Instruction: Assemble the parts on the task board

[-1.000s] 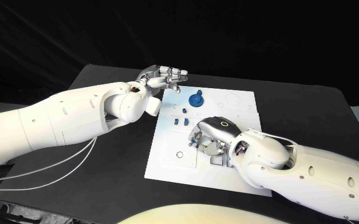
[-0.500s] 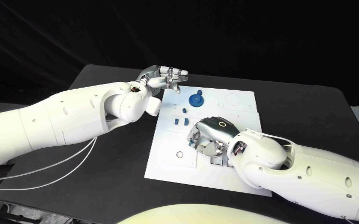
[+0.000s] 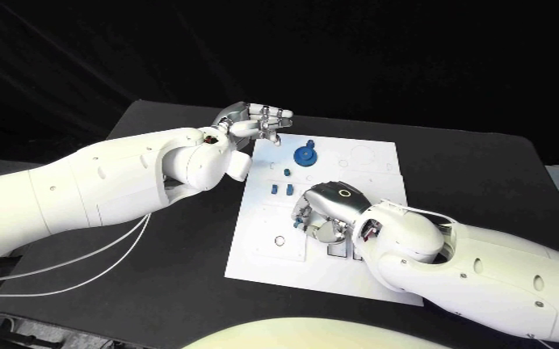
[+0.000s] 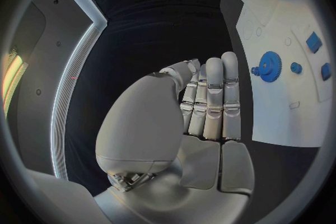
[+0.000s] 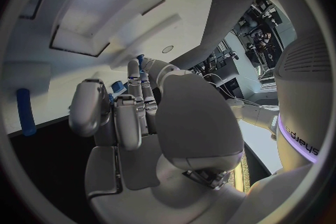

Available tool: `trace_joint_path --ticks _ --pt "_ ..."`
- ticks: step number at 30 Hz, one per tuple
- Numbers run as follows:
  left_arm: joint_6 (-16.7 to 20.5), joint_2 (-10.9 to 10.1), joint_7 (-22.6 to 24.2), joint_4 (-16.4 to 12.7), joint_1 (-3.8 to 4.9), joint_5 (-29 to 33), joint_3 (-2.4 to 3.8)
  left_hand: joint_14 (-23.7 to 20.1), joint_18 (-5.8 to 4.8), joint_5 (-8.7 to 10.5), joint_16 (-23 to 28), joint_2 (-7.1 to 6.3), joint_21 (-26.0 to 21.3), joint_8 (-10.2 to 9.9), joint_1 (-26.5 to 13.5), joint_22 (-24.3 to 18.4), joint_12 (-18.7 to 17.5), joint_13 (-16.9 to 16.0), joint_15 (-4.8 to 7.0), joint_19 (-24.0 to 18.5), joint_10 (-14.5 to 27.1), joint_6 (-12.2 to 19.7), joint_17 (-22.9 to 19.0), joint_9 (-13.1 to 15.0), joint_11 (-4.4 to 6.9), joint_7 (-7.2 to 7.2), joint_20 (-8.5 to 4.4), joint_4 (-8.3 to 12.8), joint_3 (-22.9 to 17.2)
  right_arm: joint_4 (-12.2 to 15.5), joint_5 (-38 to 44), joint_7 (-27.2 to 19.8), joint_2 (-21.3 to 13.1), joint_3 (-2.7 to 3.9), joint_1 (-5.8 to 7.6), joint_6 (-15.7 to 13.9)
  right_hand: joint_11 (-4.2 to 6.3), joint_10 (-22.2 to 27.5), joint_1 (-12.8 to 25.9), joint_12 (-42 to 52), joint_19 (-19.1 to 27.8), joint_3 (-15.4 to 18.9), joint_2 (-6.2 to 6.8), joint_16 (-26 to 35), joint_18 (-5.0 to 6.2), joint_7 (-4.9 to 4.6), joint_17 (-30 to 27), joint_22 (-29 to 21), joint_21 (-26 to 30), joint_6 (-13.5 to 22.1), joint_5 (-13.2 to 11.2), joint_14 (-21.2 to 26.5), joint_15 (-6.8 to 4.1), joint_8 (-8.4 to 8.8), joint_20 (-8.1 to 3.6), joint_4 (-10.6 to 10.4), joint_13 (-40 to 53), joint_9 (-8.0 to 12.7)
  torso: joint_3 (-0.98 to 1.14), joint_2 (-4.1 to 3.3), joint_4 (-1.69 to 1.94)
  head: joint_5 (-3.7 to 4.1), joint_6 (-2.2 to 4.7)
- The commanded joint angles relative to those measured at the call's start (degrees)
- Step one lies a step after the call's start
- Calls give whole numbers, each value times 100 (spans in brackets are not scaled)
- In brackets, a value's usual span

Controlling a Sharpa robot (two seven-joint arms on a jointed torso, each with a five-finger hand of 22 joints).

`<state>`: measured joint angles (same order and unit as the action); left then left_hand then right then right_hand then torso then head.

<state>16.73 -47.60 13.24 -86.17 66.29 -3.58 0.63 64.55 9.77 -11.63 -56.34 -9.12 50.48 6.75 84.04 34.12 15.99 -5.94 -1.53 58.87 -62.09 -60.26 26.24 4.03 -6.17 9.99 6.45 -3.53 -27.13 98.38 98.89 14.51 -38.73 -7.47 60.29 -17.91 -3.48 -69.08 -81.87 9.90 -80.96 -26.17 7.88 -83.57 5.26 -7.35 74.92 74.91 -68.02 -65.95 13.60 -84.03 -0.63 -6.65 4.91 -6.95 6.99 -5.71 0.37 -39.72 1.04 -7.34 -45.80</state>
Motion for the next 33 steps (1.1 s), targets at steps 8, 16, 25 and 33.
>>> trace_joint_path --ticks 8,16,25,33 --pt "-131 -3 -14 -22 7 -52 4 -37 79 31 6 -4 -37 17 -48 -9 25 -6 7 -34 37 44 -8 -7 5 14 -15 -7 32 -44 273 165 56 -4 -9 309 1 -55 69 -26 -36 3 -17 -29 -76 10 442 305 -29 -39 -27 -377 -33 -23 3 29 -6 -9 -1 -3 1 -4 -7" --pt "-144 -8 -24 -27 7 -56 4 -44 79 30 5 -2 -41 15 -52 -11 27 -6 4 -38 50 52 -11 -8 1 16 -12 -6 35 -49 282 144 99 -4 -24 325 1 -55 69 -26 -36 3 -17 -29 -76 10 442 305 -29 -39 -27 -377 -33 -23 3 29 -6 -9 -1 -1 0 -9 -13" --pt "-143 -11 -31 -34 8 -58 4 -44 79 30 5 -2 -41 15 -52 -11 27 -6 4 -38 50 52 -11 -8 1 16 -12 -6 35 -69 273 181 139 -8 -69 503 0 -66 197 -35 -9 52 2 -18 -63 13 417 278 40 -37 -90 -371 -31 -17 6 45 -8 -17 -3 0 1 -10 -22" --pt "-160 -14 -50 -35 8 -60 4 -51 79 30 4 -1 -45 15 -56 -13 28 -5 1 -41 65 56 -14 -8 -2 18 -9 -4 39 -85 280 252 123 -9 -82 279 -104 185 405 -183 27 113 92 -54 -52 -112 473 235 146 257 -64 -380 48 159 50 34 -78 50 -3 3 2 -11 -24"
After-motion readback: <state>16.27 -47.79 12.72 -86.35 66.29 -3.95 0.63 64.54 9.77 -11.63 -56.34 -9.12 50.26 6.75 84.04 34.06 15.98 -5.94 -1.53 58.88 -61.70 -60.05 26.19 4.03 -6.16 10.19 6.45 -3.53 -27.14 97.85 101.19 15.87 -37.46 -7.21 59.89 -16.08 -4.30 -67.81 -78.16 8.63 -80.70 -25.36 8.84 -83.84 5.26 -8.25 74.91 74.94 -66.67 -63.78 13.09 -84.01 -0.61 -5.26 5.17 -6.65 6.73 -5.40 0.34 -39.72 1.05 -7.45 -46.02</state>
